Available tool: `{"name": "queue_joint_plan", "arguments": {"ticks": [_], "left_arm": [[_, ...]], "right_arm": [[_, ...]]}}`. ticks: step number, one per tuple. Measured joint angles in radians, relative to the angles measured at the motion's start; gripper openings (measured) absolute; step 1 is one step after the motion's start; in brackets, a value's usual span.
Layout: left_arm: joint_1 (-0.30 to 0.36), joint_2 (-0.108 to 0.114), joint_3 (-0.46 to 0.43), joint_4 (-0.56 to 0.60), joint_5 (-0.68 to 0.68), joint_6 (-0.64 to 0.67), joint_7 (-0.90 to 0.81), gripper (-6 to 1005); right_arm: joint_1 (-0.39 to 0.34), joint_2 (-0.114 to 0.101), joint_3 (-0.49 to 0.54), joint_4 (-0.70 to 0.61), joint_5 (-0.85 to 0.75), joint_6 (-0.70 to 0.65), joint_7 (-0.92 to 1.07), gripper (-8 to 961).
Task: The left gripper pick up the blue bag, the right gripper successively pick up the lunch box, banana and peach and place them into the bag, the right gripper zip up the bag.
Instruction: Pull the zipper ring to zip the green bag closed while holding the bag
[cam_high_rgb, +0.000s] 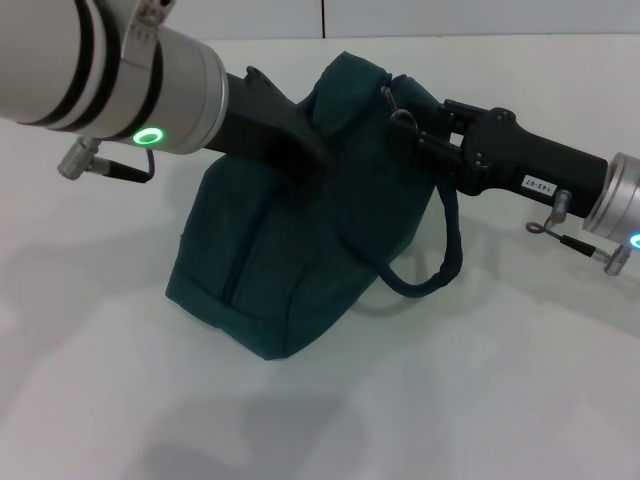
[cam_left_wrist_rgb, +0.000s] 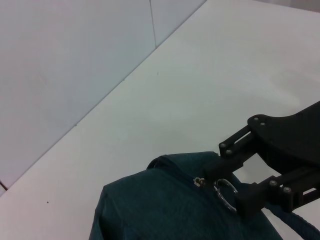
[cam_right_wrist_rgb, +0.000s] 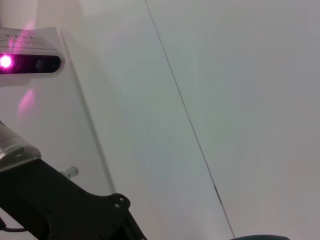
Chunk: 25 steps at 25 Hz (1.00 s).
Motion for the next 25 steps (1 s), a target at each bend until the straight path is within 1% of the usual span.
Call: {"name": "queue_joint_plan", "arguments": {"ticks": [4,15,25], "left_arm": [[0.000,0.000,-0.002,0.000,0.000,-0.001,0.000,50],[0.001,0.000,-0.003,0.000,0.000,-0.008,0.012,56],[0.008,0.000,0.002,0.010,0.000,-0.012,0.012,62]], "right_arm": [[0.000,0.000,0.000,0.000,0.000,0.000,-0.006,387],[0.000,-0.001,0.000,-0.001,0.000,0.010,-0.010,165],[-0.004,-0.001,0.000,-0.001,0.006,0.004,-0.010,72]]}}
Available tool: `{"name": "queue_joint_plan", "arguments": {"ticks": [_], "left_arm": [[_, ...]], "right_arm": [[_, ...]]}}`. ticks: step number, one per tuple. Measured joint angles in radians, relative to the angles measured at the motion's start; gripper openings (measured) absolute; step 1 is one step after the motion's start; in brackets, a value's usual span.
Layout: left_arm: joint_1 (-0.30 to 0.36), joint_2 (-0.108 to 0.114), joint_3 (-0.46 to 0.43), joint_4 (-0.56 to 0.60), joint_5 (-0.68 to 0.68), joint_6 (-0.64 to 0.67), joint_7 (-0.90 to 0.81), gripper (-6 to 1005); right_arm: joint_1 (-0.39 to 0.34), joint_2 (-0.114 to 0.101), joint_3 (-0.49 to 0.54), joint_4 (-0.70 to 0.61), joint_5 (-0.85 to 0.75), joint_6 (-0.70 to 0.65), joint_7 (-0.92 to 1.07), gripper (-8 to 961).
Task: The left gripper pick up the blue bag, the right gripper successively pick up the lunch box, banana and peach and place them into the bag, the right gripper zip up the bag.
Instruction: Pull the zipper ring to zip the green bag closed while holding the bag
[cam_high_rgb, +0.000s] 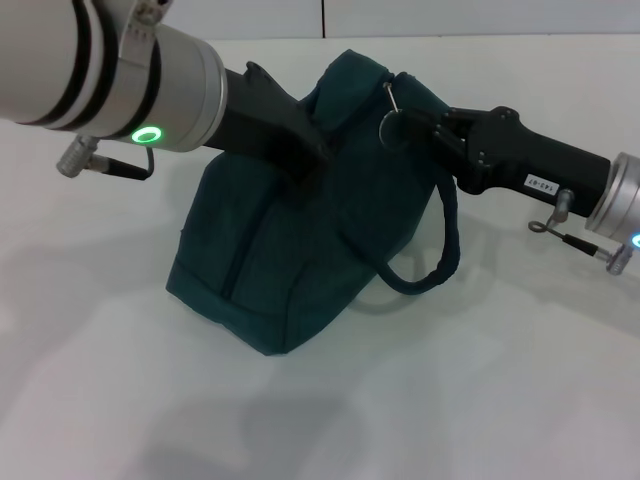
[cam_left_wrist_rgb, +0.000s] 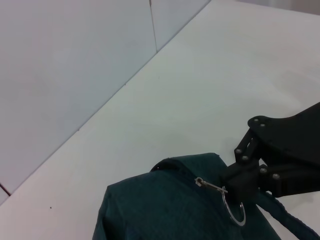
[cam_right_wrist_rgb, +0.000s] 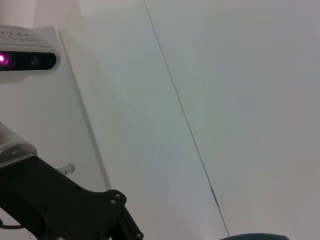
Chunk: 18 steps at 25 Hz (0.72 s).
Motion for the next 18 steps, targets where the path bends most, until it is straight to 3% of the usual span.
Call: {"name": "queue_joint_plan", "arguments": {"ticks": [18], "left_arm": [[0.004,0.000,0.002,0.012,0.000,0.004,0.000,72]], "right_arm": [[-0.040,-0.003,0.034,-0.003,0.005,-0.087,-0.015,13]]}}
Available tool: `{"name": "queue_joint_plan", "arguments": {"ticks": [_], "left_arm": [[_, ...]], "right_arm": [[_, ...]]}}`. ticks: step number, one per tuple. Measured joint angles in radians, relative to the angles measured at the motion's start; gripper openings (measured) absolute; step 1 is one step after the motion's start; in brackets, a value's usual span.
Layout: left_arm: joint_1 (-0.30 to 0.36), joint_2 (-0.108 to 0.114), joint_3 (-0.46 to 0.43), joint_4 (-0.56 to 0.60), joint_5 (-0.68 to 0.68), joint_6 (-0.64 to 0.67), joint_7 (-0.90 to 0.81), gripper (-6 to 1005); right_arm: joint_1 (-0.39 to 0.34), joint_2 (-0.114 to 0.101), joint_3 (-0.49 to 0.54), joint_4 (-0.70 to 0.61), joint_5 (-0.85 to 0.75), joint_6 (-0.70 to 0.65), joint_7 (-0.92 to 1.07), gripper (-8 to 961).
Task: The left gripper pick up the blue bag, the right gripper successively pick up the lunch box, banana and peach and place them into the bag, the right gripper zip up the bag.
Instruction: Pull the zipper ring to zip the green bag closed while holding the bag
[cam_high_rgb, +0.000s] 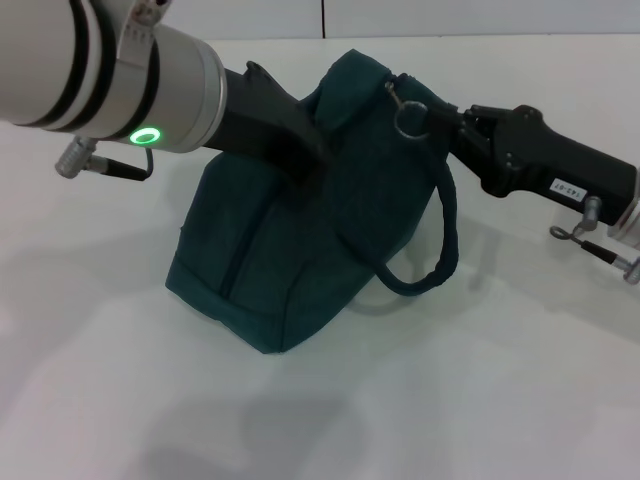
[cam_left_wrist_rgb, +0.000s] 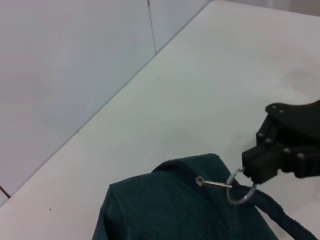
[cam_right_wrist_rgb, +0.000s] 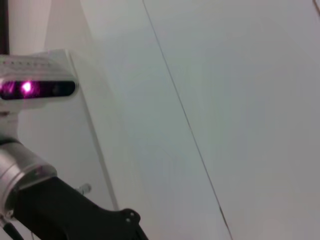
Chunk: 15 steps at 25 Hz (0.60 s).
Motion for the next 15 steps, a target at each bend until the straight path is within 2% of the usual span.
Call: {"name": "queue_joint_plan", "arguments": {"ticks": [15], "left_arm": [[0.024,0.000,0.014,0.026,-0.017,0.004,0.034,80]], "right_arm": [[-0.019,-0.004,0.082,0.002,0.025,-0.048,-0.041,8]]}}
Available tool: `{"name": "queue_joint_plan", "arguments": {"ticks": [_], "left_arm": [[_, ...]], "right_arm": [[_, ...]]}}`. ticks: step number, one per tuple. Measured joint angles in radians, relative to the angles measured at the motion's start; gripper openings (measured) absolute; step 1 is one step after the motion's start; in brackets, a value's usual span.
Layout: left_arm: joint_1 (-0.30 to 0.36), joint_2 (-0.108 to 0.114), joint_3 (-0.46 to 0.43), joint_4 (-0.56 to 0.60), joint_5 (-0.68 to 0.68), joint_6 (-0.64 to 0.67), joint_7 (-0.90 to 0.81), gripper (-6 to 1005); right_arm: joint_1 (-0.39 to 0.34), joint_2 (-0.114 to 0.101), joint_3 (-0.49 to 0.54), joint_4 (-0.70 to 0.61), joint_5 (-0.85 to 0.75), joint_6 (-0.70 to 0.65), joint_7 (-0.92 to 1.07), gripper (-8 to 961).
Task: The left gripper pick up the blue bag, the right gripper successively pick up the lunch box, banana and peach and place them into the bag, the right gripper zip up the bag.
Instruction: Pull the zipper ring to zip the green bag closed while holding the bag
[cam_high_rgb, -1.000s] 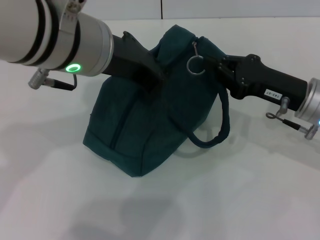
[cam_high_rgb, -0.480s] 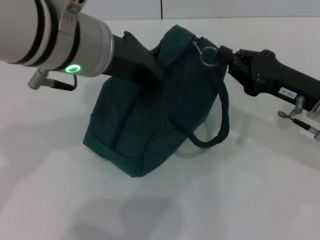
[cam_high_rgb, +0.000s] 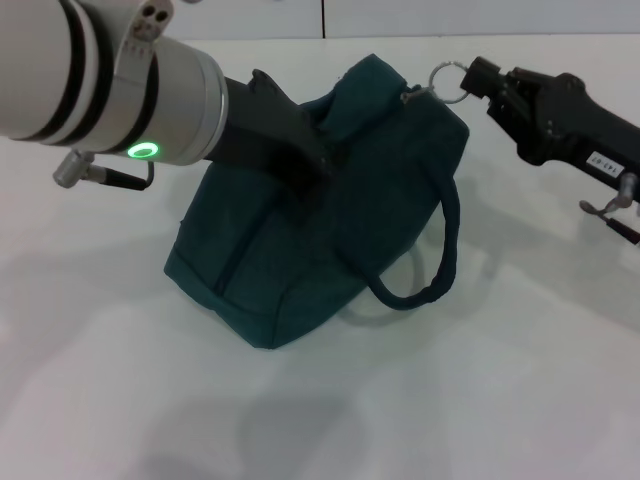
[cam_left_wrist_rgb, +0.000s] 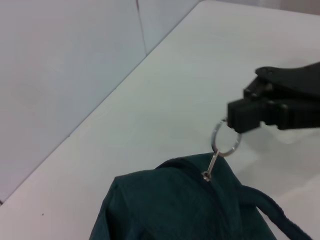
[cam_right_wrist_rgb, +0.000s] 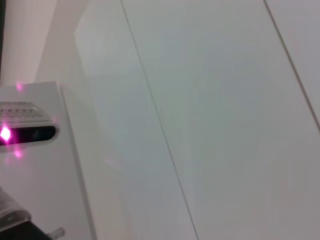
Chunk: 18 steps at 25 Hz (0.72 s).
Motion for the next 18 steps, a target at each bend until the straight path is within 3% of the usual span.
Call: {"name": "queue_joint_plan", "arguments": {"ticks": [18], "left_arm": [[0.068,0.000,-0.059,0.045,-0.121,-0.002,0.079,90]], "right_arm": [[-0.022,-0.004,0.066,0.006,0.000,0.090,-0.001,6]]}}
